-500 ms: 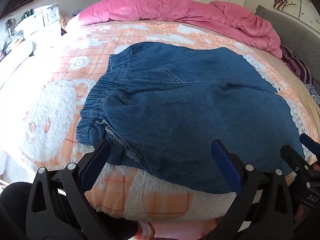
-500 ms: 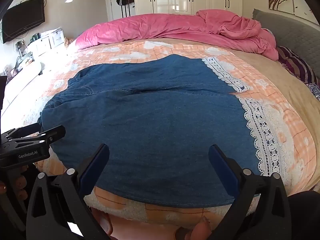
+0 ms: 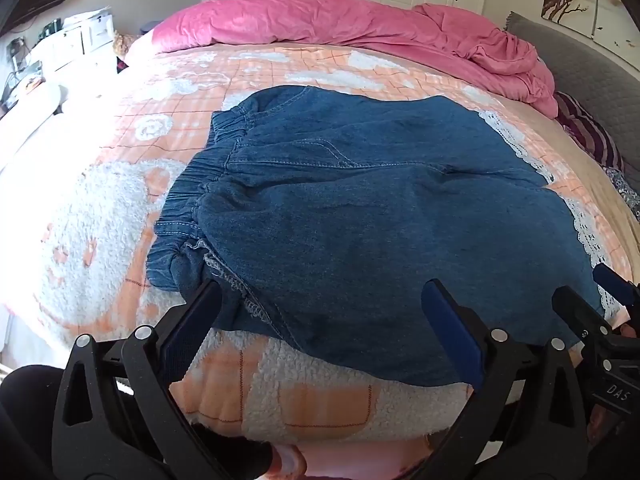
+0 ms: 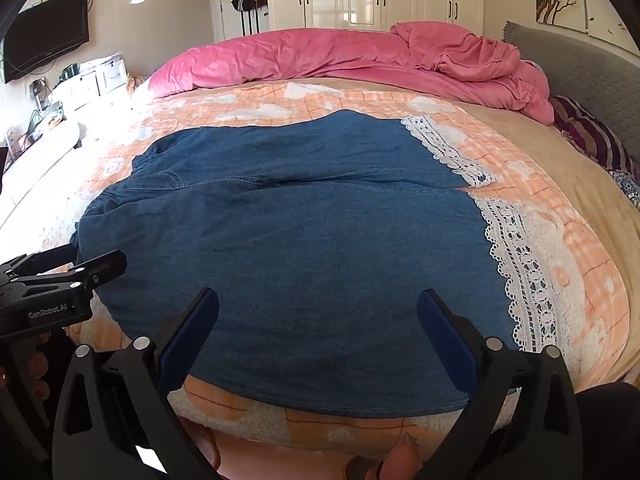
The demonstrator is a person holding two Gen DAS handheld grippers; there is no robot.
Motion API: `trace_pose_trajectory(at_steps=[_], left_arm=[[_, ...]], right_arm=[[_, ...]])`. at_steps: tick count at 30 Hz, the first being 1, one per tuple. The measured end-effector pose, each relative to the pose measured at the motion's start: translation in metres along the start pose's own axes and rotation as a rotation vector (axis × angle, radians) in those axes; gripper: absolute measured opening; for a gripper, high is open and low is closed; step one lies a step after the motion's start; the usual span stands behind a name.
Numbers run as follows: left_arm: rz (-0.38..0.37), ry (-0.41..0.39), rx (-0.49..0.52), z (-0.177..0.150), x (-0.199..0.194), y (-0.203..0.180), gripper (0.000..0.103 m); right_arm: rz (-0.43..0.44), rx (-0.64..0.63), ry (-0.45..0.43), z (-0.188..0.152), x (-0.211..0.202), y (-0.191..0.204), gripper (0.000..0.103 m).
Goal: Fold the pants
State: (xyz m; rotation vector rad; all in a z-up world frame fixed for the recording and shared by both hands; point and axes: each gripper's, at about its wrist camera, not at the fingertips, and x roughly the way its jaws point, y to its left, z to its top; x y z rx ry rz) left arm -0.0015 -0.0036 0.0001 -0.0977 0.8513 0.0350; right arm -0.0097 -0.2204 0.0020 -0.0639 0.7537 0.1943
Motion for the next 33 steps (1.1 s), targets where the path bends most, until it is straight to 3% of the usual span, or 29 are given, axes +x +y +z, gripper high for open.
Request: trace_pose_trajectory(at_steps=[33], left_arm=[[-0.007, -0.008, 0.012, -0.0003, 0.0002, -0.0031, 0.094]], right_arm=[[-0.002, -0.019, 0.014, -0.0020, 0.0068, 0.0032, 0.099]])
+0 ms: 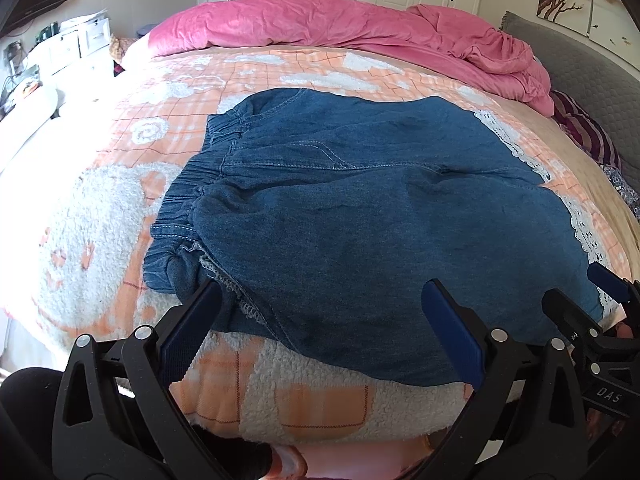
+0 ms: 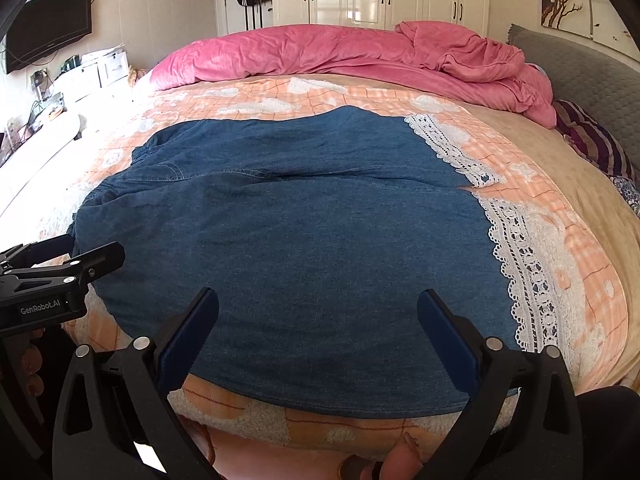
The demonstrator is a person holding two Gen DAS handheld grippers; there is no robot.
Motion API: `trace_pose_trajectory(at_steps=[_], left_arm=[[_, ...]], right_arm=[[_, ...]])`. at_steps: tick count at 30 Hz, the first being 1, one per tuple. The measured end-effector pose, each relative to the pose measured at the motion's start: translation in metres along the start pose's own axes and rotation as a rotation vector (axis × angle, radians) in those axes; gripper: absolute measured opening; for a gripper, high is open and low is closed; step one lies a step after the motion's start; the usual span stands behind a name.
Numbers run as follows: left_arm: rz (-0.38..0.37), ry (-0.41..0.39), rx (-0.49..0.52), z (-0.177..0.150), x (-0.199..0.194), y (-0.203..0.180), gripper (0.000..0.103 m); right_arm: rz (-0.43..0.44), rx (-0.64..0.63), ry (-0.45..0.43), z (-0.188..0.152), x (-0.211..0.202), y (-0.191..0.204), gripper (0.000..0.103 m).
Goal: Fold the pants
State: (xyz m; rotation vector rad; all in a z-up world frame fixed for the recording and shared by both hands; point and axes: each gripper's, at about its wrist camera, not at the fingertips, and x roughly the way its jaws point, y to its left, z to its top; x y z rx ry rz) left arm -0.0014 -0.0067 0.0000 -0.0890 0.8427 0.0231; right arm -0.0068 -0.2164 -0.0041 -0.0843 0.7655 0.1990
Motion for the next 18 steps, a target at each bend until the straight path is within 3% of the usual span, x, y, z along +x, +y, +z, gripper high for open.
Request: trace_pose_trajectory(at_steps=[18], left_arm=[[0.010, -0.001, -0.026, 0.005, -0.006, 0.011, 0.094]], right_arm=[[0.027, 0.016, 0.019, 0.014, 0.004, -0.002, 0.099]])
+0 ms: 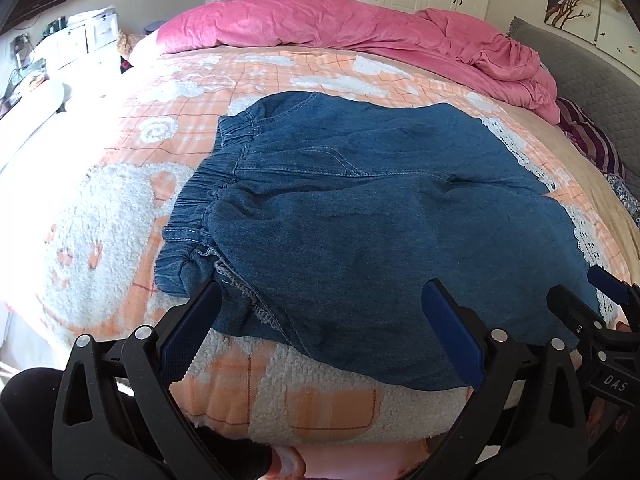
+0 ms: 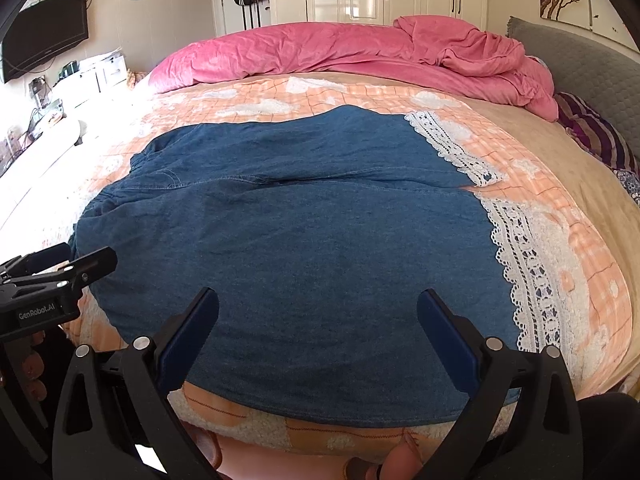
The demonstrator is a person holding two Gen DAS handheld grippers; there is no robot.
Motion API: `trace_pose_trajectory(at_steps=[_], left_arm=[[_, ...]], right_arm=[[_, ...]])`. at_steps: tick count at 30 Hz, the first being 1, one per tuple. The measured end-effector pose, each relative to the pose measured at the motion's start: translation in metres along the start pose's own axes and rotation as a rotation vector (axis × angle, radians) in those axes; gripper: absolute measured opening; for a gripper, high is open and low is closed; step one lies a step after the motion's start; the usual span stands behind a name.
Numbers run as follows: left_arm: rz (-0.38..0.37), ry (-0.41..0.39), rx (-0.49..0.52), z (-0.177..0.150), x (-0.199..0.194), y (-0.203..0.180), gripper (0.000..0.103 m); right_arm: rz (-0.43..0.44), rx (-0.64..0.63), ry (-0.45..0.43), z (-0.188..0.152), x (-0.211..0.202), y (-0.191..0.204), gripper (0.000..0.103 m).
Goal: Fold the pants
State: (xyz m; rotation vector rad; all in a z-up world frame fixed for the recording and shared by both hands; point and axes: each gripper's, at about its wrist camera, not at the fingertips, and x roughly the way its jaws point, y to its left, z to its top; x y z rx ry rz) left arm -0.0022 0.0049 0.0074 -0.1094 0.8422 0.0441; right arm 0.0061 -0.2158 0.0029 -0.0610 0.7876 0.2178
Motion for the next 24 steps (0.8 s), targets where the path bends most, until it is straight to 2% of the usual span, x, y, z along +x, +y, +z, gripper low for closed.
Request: trace_pose_trajectory(at_steps=[6, 10, 12, 15, 18, 22, 24], left_arm=[[-0.024, 0.033, 0.011, 0.025, -0.006, 0.004, 0.094], [0.003, 0.010, 0.005, 0.063, -0.005, 0.020, 0.094], [0.006, 0.020, -0.014, 0.084, 0.005, 0.033, 0.094], [0.062, 0.051, 0.005, 0.119, 0.038, 0.056, 0.094], [0.065, 0.084, 0.027, 0.142, 0.073, 0.076, 0.094], [0.017, 0.143, 0.115, 0.150, 0.116, 0.082, 0.094], [-0.023, 0.163, 0.090, 0.149, 0.133, 0.089, 0.094]], right_arm=[[0.073, -0.020, 0.025, 0.038, 0.008, -0.004, 0.099], [0.082, -0.159, 0.012, 0.075, 0.021, 0.008, 0.099], [0.143, -0.172, 0.032, 0.096, 0.035, 0.011, 0.099], [0.199, -0.180, 0.068, 0.120, 0.059, 0.016, 0.099], [0.241, -0.224, 0.096, 0.146, 0.087, 0.024, 0.099], [0.286, -0.312, 0.137, 0.178, 0.127, 0.040, 0.099], [0.294, -0.345, 0.161, 0.195, 0.152, 0.048, 0.099]])
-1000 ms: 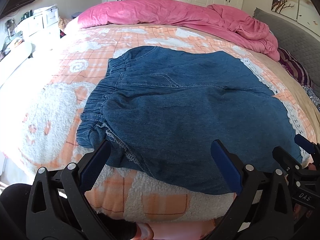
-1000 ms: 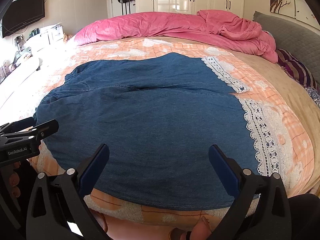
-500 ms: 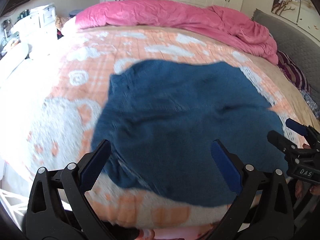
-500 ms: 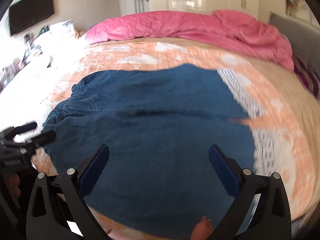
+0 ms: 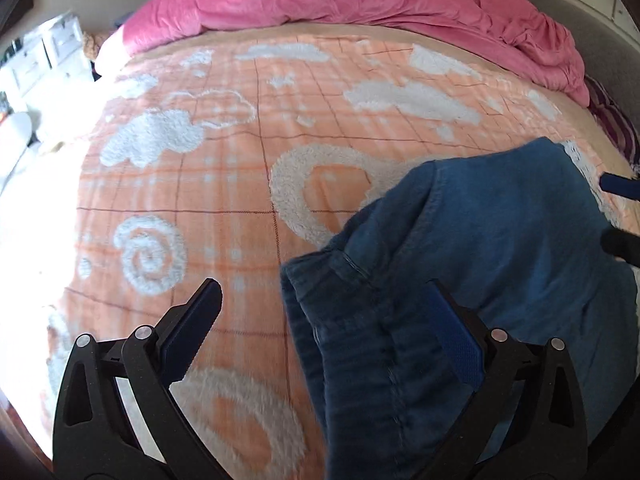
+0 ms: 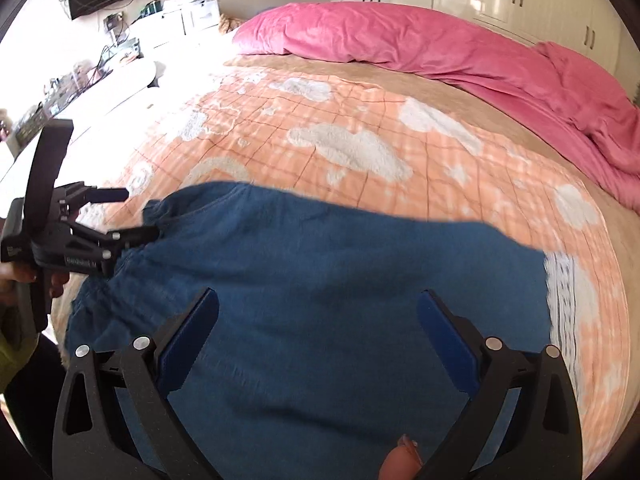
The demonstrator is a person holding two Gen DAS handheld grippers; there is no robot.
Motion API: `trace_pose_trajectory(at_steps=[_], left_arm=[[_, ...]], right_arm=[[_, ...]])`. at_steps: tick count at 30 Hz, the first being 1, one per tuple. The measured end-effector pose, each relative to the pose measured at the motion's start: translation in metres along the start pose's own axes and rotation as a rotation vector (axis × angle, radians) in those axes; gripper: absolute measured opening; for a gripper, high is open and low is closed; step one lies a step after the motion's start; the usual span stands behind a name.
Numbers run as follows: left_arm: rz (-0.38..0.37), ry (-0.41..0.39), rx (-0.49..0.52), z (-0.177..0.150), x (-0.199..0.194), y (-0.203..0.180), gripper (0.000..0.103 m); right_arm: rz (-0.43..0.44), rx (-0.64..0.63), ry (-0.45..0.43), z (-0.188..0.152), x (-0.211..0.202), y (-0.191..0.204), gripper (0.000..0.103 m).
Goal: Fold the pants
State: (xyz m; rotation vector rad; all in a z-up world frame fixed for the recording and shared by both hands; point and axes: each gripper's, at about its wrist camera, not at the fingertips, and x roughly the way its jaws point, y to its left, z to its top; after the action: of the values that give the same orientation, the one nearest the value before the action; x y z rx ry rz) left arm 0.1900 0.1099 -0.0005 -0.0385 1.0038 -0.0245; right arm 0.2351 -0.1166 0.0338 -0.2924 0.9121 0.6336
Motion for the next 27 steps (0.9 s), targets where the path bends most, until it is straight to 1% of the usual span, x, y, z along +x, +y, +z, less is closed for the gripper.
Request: trace_pose_trajectory(at_steps=[2, 3, 4, 5, 7, 8, 9, 10, 11, 13, 15, 16, 17, 18, 20, 21, 23, 24, 25, 27], left_arm=[[-0.049, 0.032, -0.021, 0.002, 0.012, 0.009, 0.094], [-0.060, 0.045, -0.012, 0.004, 0.018, 0.009, 0.094], [-0.051, 0.038, 0.008, 0.004, 0.021, 0.010, 0.091], [-0.044, 0.034, 0.031, 0.004, 0.024, 0.008, 0.079], [-0.066, 0.032, 0.050, 0.007, 0.028, 0.007, 0.060], [-0.078, 0.031, 0.053, 0.008, 0.028, 0.007, 0.045], [-0.091, 0.023, 0.059, 0.009, 0.024, 0.005, 0.040], [-0.087, 0.012, 0.078, 0.009, 0.019, 0.003, 0.034], [-0.080, -0.003, 0.093, 0.009, 0.014, 0.002, 0.029], [-0.080, -0.034, 0.104, 0.007, 0.001, 0.000, 0.027], [-0.035, -0.080, 0.146, 0.002, -0.012, -0.007, 0.027], [-0.029, -0.091, 0.158, 0.001, -0.015, -0.010, 0.027], [-0.033, -0.098, 0.164, 0.001, -0.018, -0.011, 0.027], [-0.022, -0.111, 0.170, 0.000, -0.021, -0.013, 0.027], [-0.001, -0.124, 0.193, -0.001, -0.024, -0.017, 0.027], [0.007, -0.128, 0.202, -0.001, -0.024, -0.018, 0.027], [0.029, -0.123, 0.217, -0.004, -0.022, -0.021, 0.027], [0.043, -0.123, 0.218, -0.004, -0.022, -0.022, 0.027], [0.048, -0.120, 0.215, -0.003, -0.021, -0.020, 0.027], [0.055, -0.128, 0.206, -0.003, -0.024, -0.018, 0.027]], right_arm=[[-0.004, -0.017, 0.006, 0.016, 0.016, -0.003, 0.099], [0.007, -0.028, 0.021, 0.022, 0.023, -0.006, 0.099], [0.010, -0.047, 0.038, 0.029, 0.033, -0.007, 0.099], [0.014, -0.069, 0.060, 0.035, 0.043, -0.008, 0.099], [0.006, -0.119, 0.091, 0.044, 0.058, -0.008, 0.099], [0.004, -0.140, 0.113, 0.048, 0.067, -0.008, 0.099], [0.001, -0.153, 0.122, 0.050, 0.073, -0.008, 0.099], [-0.006, -0.170, 0.130, 0.053, 0.080, -0.008, 0.099], [0.003, -0.194, 0.140, 0.056, 0.086, -0.006, 0.098], [0.008, -0.260, 0.139, 0.059, 0.093, 0.000, 0.098], [0.011, -0.318, 0.147, 0.061, 0.101, 0.009, 0.096], [0.017, -0.339, 0.158, 0.061, 0.107, 0.014, 0.092], [0.020, -0.359, 0.166, 0.060, 0.110, 0.017, 0.083], [0.025, -0.381, 0.176, 0.058, 0.115, 0.021, 0.078], [0.052, -0.405, 0.187, 0.052, 0.122, 0.030, 0.058], [0.059, -0.411, 0.178, 0.050, 0.122, 0.033, 0.054], [0.087, -0.416, 0.151, 0.044, 0.117, 0.038, 0.029], [0.091, -0.418, 0.133, 0.042, 0.113, 0.040, 0.023], [0.074, -0.422, 0.112, 0.039, 0.107, 0.042, 0.010], [0.061, -0.394, 0.085, 0.035, 0.096, 0.040, 0.006]])
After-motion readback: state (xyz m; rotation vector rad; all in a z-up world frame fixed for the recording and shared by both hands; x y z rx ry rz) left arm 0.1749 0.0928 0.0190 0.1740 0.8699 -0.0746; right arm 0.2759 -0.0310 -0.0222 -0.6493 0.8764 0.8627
